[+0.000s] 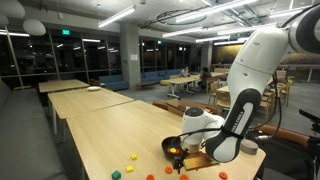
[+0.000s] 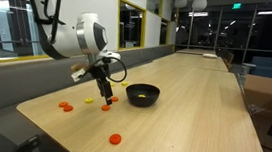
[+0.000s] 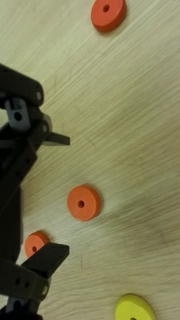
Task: Put some of the discs on the table in the bowl
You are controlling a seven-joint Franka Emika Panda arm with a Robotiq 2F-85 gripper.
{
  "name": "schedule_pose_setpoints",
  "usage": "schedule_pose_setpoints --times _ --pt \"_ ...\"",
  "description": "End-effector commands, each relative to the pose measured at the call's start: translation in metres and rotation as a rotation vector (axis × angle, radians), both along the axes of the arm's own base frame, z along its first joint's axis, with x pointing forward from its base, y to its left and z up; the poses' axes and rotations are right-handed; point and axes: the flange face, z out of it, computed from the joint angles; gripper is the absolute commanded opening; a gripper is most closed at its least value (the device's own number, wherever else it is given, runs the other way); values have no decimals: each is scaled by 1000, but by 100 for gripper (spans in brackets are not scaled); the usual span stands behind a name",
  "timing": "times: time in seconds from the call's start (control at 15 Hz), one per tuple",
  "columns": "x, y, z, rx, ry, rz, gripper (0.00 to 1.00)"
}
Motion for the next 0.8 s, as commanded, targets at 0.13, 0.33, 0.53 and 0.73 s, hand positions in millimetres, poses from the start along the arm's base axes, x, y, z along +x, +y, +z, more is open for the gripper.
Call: schedule_pose_setpoints --times 0.13,0.33,0.53,0.73 --pt "-6 -2 2 97 -5 -5 100" --pt "-3 -8 0 131 12 -18 100" --pt "4 -17 -3 159 42 -22 100" --pt "10 -25 -5 179 59 -20 100"
